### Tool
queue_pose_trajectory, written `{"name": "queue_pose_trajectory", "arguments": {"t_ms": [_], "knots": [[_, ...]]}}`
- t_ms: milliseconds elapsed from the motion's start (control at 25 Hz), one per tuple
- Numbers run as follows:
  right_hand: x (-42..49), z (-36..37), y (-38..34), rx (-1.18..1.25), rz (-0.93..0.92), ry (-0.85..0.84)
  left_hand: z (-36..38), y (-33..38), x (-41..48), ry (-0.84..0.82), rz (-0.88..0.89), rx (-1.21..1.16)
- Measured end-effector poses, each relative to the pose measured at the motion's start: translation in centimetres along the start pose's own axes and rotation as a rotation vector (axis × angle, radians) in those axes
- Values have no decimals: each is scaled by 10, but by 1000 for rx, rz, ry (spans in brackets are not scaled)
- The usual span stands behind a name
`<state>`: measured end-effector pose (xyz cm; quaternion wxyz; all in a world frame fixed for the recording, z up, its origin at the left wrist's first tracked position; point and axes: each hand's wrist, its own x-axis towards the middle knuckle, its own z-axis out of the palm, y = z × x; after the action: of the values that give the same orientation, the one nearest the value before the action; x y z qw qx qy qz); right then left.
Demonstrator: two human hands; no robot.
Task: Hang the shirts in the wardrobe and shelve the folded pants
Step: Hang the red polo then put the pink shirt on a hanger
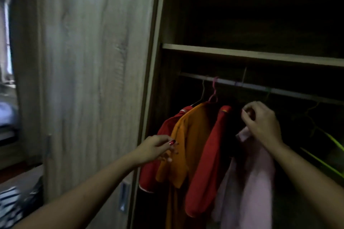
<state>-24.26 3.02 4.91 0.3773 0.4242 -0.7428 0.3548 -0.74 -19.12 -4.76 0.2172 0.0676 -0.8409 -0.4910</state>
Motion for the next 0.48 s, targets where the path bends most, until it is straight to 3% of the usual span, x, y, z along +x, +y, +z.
{"name": "queue_pose_trajectory", "arguments": {"t_ms": [160, 360, 480], "knots": [[-19, 52, -98, 276, -247, -148, -38, -16, -23, 79, -75, -59], [-72, 152, -211, 434, -479, -573, -120, -77, -110, 339, -286, -83], [-111, 217, -275, 520, -589, -779, -180, -131, -196, 591, -410, 195]]}}
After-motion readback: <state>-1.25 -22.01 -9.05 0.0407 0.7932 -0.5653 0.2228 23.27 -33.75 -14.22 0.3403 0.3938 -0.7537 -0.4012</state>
